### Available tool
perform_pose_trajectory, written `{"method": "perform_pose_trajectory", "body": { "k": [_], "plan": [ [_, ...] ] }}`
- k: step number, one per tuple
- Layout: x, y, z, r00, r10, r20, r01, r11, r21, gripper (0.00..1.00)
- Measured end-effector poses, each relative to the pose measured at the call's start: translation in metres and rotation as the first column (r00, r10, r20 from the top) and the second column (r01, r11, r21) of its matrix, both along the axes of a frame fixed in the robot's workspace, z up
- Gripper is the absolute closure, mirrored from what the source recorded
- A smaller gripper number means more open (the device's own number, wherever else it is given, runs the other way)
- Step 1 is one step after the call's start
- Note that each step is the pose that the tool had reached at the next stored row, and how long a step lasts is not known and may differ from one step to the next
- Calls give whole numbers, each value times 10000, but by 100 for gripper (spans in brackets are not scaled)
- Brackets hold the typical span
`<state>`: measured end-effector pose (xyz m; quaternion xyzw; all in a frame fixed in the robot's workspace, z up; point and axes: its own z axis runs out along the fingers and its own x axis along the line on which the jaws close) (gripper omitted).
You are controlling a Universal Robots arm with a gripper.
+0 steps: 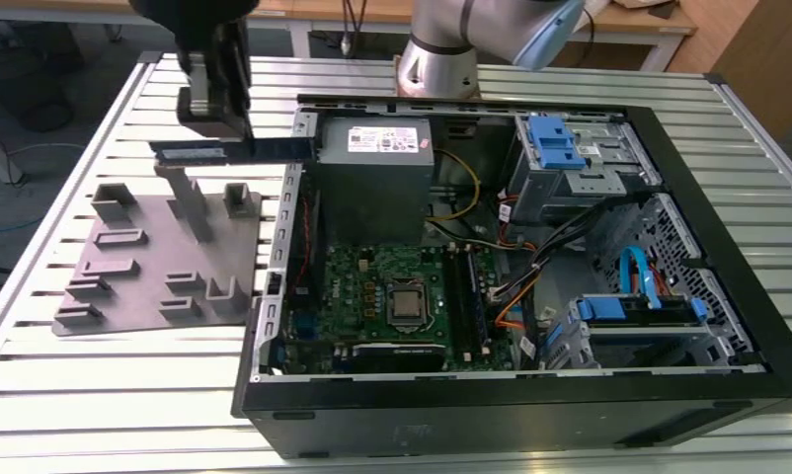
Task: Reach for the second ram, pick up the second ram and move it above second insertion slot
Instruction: 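Pick up the second ram and move it above second insertion slot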
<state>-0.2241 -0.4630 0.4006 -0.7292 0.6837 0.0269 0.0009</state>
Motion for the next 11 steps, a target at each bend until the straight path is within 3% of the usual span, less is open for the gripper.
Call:
{"method": "perform_pose_trajectory", "body": {
  "k": [11],
  "plan": [
    [498, 0, -200, 10000, -1, -23, 1, 10000, 1, 86]
  ]
}}
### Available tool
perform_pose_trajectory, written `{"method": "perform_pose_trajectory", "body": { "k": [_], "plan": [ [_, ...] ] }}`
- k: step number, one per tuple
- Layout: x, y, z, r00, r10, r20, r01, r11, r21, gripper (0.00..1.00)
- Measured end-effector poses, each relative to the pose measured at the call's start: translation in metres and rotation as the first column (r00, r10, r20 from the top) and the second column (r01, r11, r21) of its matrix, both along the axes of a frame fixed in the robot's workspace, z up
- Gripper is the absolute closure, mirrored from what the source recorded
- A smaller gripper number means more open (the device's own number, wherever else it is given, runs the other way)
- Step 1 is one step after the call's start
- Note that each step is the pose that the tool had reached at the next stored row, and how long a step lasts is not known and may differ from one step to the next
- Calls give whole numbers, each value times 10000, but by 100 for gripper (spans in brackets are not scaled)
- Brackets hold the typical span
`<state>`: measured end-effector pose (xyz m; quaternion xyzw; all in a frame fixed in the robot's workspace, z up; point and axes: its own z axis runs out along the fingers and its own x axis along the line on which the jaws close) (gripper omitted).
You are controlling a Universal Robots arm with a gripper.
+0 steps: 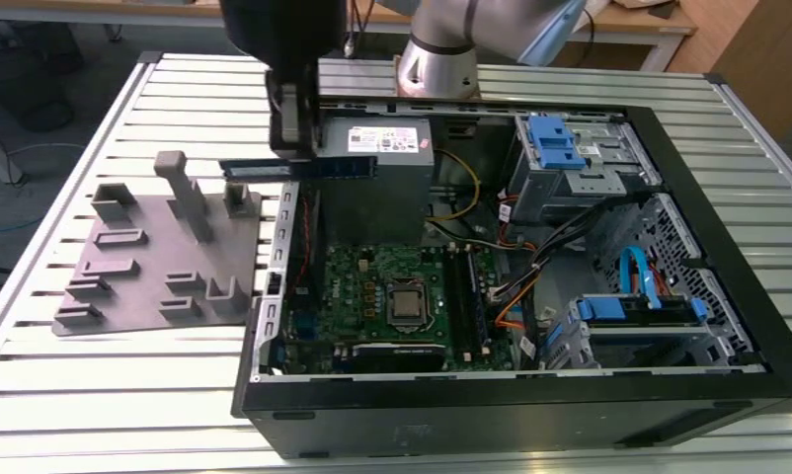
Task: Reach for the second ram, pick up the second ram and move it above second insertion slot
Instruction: 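Pick up the second ram and move it above second insertion slot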
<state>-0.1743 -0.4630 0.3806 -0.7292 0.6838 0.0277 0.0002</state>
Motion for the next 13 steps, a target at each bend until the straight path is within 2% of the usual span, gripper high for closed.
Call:
{"method": "perform_pose_trajectory", "body": {
  "k": [13],
  "plan": [
    [592, 0, -236, 10000, 1, -29, -1, 10000, -1, 86]
  ]
}}
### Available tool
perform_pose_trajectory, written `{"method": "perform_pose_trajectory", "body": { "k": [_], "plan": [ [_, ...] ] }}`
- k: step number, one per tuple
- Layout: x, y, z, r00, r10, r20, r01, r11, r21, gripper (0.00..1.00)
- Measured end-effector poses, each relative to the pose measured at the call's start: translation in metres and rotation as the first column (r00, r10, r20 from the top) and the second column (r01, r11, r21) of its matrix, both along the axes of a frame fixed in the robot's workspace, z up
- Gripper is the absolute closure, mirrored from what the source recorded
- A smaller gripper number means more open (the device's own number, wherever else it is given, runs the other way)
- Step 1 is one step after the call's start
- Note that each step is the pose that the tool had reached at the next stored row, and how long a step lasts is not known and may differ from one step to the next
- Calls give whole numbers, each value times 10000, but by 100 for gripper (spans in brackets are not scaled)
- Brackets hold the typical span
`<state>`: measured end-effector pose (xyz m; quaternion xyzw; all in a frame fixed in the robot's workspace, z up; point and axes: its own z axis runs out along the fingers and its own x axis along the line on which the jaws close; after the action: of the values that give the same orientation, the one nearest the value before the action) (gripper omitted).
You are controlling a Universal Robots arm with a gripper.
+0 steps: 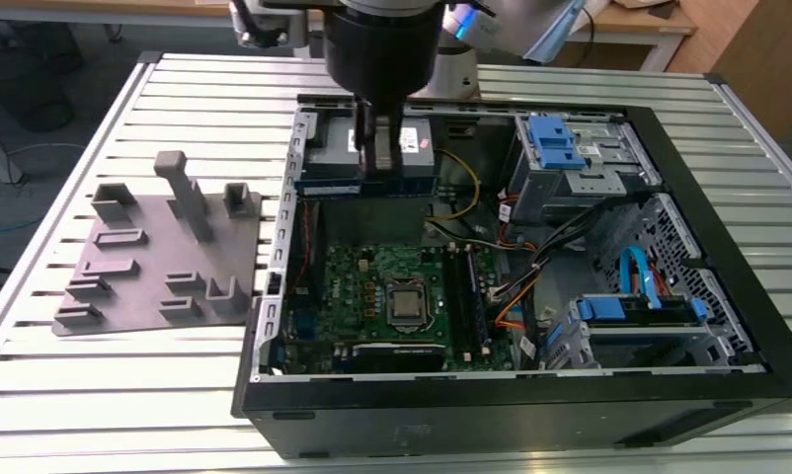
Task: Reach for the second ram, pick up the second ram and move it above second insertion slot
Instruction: 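Pick up the second ram and move it above second insertion slot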
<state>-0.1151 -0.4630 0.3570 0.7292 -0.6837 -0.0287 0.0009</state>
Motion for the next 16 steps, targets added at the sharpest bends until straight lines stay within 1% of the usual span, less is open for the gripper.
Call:
{"method": "perform_pose_trajectory", "body": {
  "k": [10, 12, 16],
  "plan": [
    [453, 0, -178, 10000, 0, -25, 0, 10000, 1, 86],
    [509, 0, -213, 10000, 0, -27, 0, 10000, 1, 86],
    [555, -1, -286, 10000, -4, -26, 4, 10000, 1, 86]
  ]
}}
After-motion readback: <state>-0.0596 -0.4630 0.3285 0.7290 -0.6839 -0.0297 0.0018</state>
